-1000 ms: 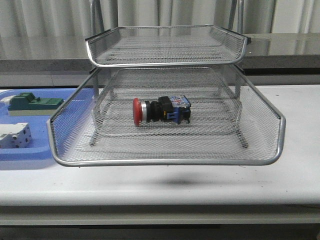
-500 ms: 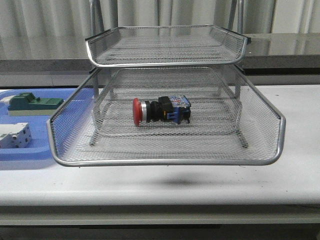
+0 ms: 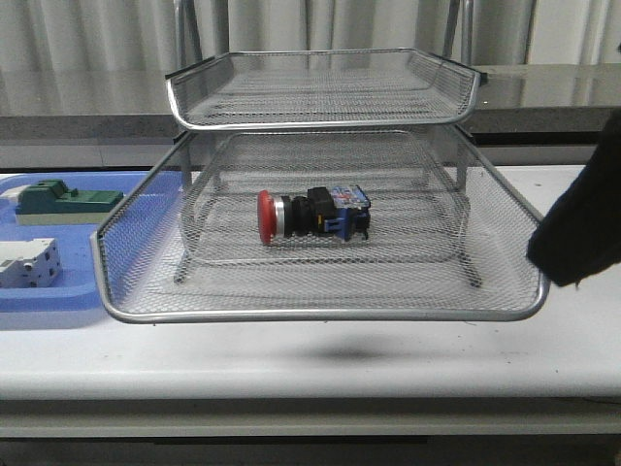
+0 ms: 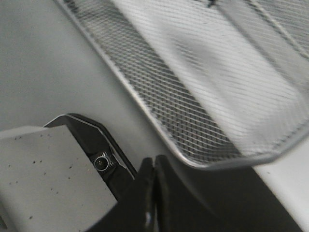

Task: Place button on rack with both arms
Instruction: 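Bring the right gripper to the front edge of the pulled-out tier, then push the tier back into the rack with the right gripper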

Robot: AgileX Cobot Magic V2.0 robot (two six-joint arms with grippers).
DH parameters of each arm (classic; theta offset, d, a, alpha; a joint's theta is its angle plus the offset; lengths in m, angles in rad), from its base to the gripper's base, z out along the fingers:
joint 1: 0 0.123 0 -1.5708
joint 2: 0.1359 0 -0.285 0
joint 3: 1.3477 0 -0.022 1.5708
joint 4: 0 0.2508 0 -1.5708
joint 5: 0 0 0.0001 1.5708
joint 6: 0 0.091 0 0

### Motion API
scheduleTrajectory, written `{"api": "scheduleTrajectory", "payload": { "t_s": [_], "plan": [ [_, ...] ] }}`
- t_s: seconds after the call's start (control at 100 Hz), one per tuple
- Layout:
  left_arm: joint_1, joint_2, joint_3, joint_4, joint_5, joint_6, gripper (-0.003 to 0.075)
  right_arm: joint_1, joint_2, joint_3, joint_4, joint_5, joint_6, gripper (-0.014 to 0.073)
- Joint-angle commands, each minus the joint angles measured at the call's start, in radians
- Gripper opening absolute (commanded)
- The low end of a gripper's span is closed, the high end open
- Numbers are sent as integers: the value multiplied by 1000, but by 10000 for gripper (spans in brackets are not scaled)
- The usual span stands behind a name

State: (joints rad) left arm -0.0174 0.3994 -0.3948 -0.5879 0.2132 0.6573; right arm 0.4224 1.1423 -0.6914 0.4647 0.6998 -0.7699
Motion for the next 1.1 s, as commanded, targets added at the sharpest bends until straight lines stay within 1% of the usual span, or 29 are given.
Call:
{"api": "scheduleTrajectory", "payload": {
  "t_s": [0.0, 0.26, 0.48, 0.78, 1.09],
  "plan": [
    [1, 5, -28, -19, -75, -10, -20, 61, 19, -24, 33, -38, -49, -69],
    [1, 5, -28, -19, -75, -10, -20, 203, 114, -24, 32, -92, -51, -69],
    [1, 5, -28, -19, -75, -10, -20, 289, 220, -28, 19, -223, -51, -69],
    [1, 5, -28, -19, -75, -10, -20, 298, 360, -102, -38, -319, -51, -69],
    [1, 5, -28, -19, -75, -10, -20, 288, 465, -221, -125, -323, -51, -69]
  ]
}}
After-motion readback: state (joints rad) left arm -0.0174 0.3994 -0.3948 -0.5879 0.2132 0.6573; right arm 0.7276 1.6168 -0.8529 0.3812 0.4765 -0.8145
